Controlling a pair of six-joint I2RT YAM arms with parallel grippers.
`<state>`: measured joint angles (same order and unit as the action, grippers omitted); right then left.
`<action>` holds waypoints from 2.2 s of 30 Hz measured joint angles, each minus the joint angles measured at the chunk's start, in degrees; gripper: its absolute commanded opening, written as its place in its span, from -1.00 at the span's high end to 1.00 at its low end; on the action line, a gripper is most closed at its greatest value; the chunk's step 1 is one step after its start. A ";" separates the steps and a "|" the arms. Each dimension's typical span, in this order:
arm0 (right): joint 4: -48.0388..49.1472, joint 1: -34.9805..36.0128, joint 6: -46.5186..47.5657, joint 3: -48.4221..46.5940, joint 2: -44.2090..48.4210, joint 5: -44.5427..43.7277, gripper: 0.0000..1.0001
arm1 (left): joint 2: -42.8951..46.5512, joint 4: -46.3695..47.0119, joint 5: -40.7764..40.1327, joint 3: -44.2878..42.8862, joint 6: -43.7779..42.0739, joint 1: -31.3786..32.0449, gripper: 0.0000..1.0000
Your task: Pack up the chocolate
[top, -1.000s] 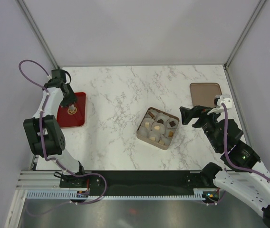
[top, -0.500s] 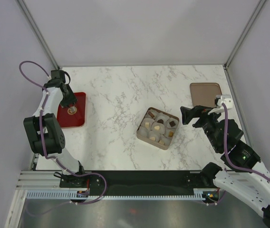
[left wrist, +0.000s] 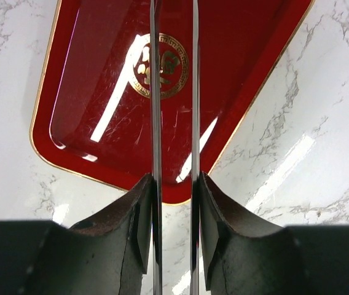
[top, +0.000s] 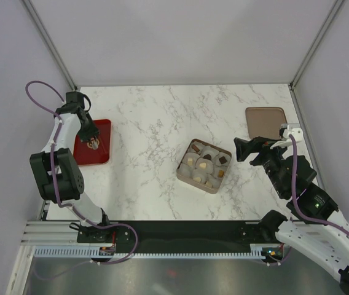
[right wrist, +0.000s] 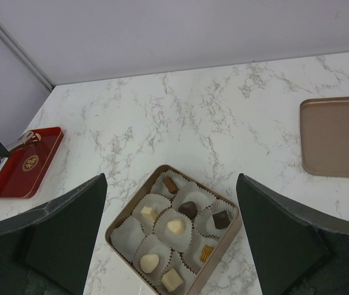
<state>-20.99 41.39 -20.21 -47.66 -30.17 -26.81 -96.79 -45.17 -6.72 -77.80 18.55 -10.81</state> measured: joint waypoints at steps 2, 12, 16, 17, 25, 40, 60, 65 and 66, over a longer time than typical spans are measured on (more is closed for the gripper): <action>0.00 0.00 0.00 0.00 0.00 0.02 -0.90 | 0.61 -0.90 0.26 0.09 0.00 0.00 0.23; 0.00 0.00 -0.07 0.00 -0.07 0.04 -0.90 | 4.72 -4.90 0.87 0.09 0.00 0.00 0.17; -0.02 0.02 -0.35 0.00 -0.39 0.35 -0.90 | 5.46 -5.49 0.79 0.07 0.00 0.00 0.11; -0.02 0.00 -0.46 0.00 -0.48 0.48 -0.90 | 5.46 -5.40 0.76 0.07 0.00 0.00 0.10; -0.02 0.00 -0.59 0.00 -0.57 0.87 -0.90 | 5.18 -2.27 -0.90 0.07 -0.02 0.00 0.04; 0.00 0.00 -0.44 0.00 -0.55 0.66 -0.90 | 0.76 2.16 -2.03 -0.09 -1.16 0.00 0.00; -0.02 0.00 0.07 0.00 -0.57 -0.07 -0.90 | -1.11 0.42 -1.20 -0.68 -1.90 -0.11 0.19; -0.02 0.00 0.04 -0.04 -0.57 -0.04 -0.90 | -0.87 -1.95 -0.59 -0.68 -1.90 -0.11 0.21; -0.02 0.00 0.04 -0.04 -0.57 -0.04 -0.90 | -0.61 -2.56 -0.55 -0.68 -1.90 -0.11 0.21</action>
<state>-21.02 41.39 -20.16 -47.70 -30.74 -26.85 -97.41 -47.72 -7.27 -78.48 16.64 -10.92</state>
